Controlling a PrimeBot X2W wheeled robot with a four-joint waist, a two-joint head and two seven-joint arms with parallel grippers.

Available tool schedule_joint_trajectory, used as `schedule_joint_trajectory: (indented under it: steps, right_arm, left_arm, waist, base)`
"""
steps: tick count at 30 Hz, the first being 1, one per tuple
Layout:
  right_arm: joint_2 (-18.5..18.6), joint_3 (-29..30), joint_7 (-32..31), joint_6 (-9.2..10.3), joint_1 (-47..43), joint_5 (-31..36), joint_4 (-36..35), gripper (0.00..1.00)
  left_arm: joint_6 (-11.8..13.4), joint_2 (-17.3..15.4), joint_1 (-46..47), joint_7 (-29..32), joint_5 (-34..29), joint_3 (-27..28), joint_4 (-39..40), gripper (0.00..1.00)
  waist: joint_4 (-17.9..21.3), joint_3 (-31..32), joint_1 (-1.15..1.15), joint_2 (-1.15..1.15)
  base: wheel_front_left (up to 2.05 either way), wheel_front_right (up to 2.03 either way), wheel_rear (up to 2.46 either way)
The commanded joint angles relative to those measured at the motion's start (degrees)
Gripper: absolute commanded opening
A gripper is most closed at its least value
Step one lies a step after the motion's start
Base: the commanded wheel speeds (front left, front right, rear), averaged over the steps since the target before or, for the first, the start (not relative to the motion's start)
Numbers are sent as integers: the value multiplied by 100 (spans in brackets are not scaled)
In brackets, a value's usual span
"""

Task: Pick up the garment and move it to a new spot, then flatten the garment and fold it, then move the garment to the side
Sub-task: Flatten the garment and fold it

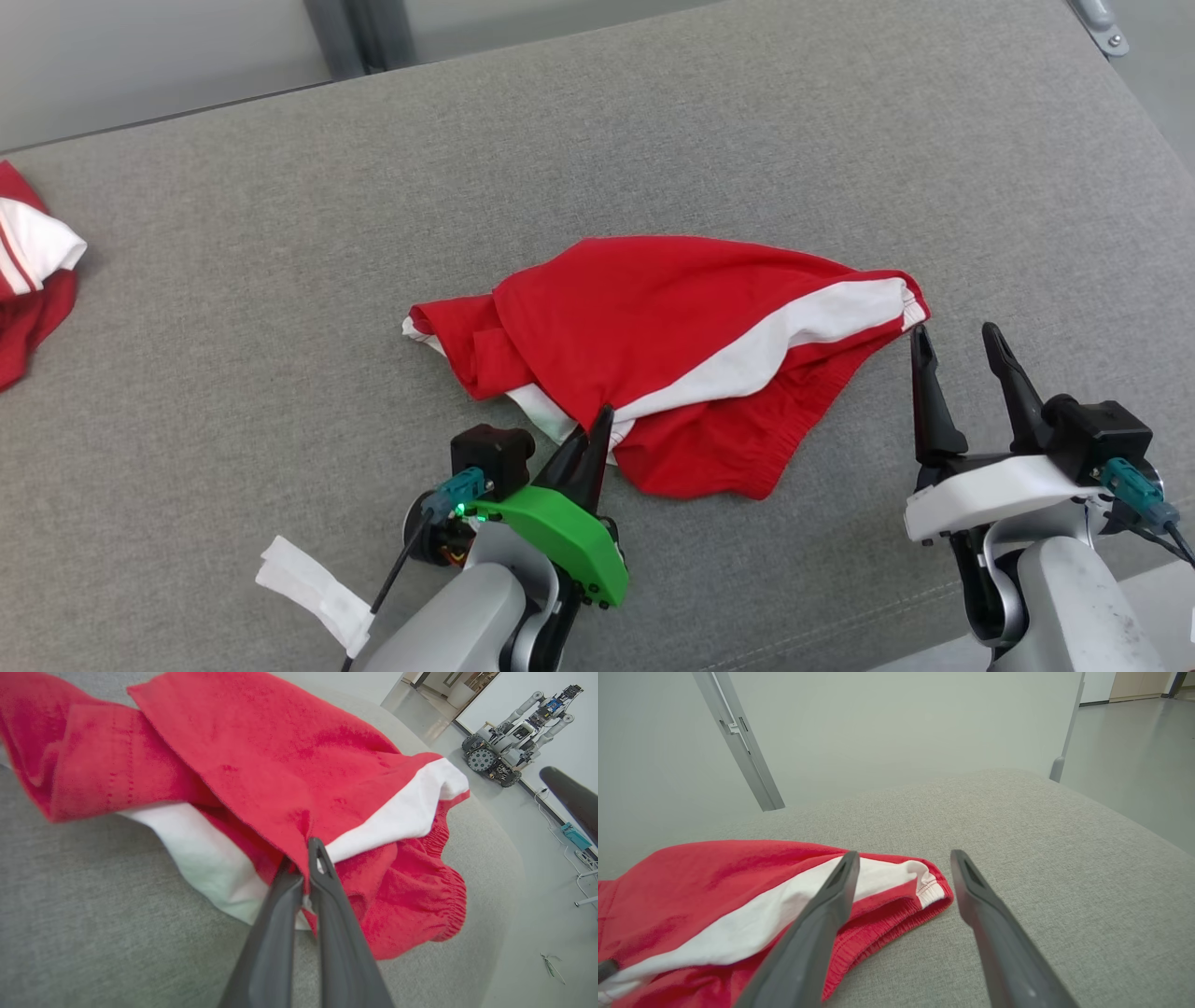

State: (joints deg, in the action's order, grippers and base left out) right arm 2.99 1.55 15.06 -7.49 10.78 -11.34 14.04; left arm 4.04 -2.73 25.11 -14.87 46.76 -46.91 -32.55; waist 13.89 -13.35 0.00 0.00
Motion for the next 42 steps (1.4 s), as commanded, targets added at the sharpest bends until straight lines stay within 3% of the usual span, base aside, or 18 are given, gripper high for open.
schedule_joint_trajectory:
  steps: [1,12,28,34,42]
  right_arm:
    - [-4,39,18,0,-8,47,-16,100]
    - [-7,73,18,0,-131,91,-20,100]
    - [-8,-1,18,0,-334,77,60,100]
    - [-7,-54,18,0,-368,47,102,100]
    - [57,-78,18,0,-364,45,160,100]
  left_arm:
    - [-10,-30,103,-35,-65,62,60,0]
    - [-8,-183,-316,-28,-625,959,1124,0]
    - [294,-1046,-1176,65,-722,1483,2245,0]
    - [315,-1200,-1507,202,-610,1450,2122,0]
    - [155,-1116,-1496,121,-550,1433,1314,0]
  waist:
    - [-48,25,0,0]
    - [-443,325,0,0]
    - [-792,667,0,0]
    - [-807,726,0,0]
    - [-740,750,0,0]
  base:
    - [0,0,0]
    - [0,0,0]
    - [0,0,0]
    - [0,0,0]
    - [0,0,0]
